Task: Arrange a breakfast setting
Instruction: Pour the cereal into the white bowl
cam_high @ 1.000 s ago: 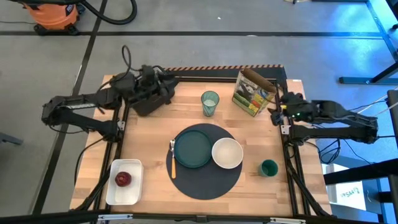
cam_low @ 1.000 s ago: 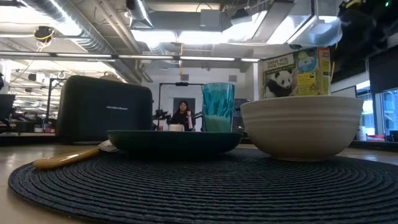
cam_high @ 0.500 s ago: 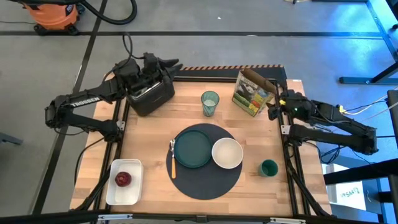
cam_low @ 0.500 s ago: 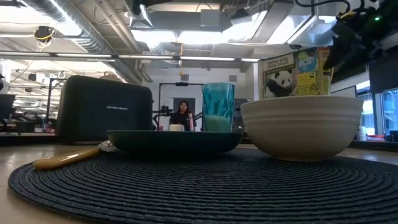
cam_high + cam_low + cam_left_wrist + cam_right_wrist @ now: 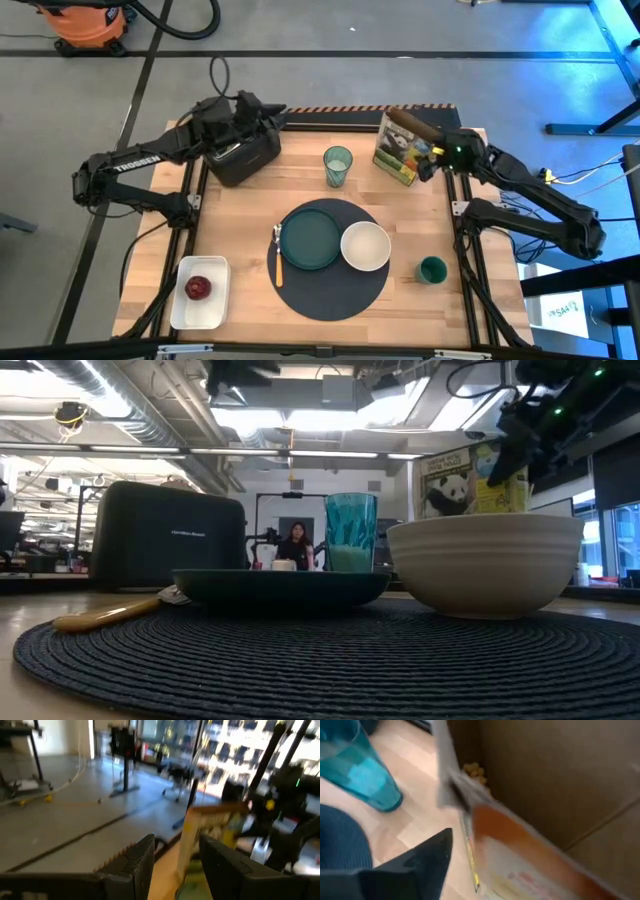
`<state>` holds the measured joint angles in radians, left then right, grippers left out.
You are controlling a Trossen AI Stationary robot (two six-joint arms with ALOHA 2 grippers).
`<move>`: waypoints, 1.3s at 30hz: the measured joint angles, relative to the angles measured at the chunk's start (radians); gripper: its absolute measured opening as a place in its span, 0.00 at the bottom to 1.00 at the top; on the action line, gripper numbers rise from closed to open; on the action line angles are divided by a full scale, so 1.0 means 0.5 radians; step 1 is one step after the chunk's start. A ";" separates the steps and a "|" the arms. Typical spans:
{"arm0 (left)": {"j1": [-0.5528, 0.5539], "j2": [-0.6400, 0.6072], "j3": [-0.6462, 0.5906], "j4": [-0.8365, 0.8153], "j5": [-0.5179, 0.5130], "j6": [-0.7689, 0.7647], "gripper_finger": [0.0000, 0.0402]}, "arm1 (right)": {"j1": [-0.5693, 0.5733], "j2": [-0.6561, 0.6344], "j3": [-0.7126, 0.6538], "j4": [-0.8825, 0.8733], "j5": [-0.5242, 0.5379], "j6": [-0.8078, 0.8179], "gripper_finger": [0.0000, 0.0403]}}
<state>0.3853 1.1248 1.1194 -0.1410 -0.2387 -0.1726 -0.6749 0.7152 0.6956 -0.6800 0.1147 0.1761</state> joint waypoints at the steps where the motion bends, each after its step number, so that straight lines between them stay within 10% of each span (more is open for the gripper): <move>1: 0.004 0.000 0.000 -0.071 0.010 -0.001 0.38 | -0.033 0.021 0.000 0.028 -0.034 -0.016 0.64; 8: 0.003 0.000 0.000 -0.412 0.034 0.000 0.38 | -0.223 0.112 0.000 0.081 -0.312 -0.146 0.06; 26: 0.006 0.052 0.000 -0.071 0.363 0.415 0.40 | -0.260 -0.010 0.784 0.090 -0.822 -0.367 0.00; 39: -0.005 0.266 0.048 0.511 0.826 0.198 0.78 | -0.059 0.066 0.926 0.293 -1.296 -0.315 0.00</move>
<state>0.3828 1.2575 1.1435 0.1146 0.1741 -0.0737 -0.7047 0.7481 1.1587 -0.5333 -0.5334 0.0185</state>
